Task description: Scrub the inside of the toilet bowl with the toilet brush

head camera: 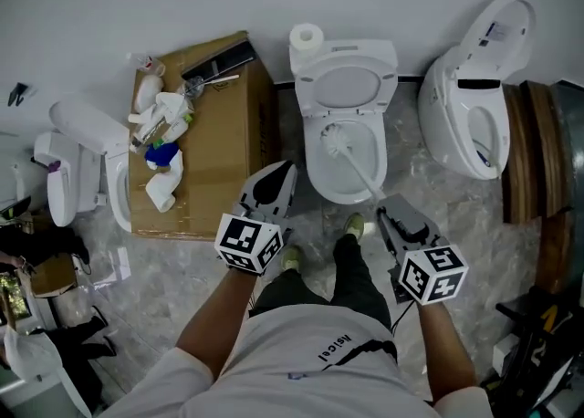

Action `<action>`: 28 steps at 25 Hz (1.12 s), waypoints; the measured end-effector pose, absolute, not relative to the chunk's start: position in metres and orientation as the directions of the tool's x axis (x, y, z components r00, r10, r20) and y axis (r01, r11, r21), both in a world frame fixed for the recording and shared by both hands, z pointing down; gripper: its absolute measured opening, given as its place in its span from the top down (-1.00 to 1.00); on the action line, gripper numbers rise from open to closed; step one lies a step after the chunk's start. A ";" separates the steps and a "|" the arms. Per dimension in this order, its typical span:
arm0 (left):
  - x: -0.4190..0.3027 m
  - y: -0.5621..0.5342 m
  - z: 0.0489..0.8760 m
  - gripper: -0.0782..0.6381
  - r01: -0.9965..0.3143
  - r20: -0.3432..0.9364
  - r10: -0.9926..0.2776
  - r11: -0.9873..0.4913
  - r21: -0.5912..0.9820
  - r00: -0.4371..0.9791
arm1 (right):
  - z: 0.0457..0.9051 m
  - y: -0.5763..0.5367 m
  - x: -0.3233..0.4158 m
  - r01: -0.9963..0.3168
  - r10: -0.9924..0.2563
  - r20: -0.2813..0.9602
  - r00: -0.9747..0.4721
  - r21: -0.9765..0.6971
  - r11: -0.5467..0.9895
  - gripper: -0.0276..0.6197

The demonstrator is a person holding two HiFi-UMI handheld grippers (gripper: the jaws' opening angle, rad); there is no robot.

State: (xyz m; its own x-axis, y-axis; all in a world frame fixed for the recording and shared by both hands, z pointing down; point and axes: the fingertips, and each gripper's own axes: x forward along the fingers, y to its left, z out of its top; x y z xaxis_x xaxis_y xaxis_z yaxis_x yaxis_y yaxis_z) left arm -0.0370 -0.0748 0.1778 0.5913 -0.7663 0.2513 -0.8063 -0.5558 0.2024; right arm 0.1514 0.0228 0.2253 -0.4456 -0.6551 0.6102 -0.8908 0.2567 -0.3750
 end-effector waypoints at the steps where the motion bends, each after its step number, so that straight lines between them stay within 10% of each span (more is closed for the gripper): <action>1: -0.032 -0.080 0.182 0.76 -0.817 0.262 -0.774 -0.541 0.200 0.576 | 0.235 0.015 0.159 -0.884 -0.636 0.619 -0.460 -0.385 0.265 0.40; 28: -0.021 -0.101 0.488 0.77 -0.862 0.455 -0.732 -0.435 0.260 0.507 | 0.645 -0.102 0.167 -0.725 -0.432 0.651 -0.624 -0.689 0.009 0.41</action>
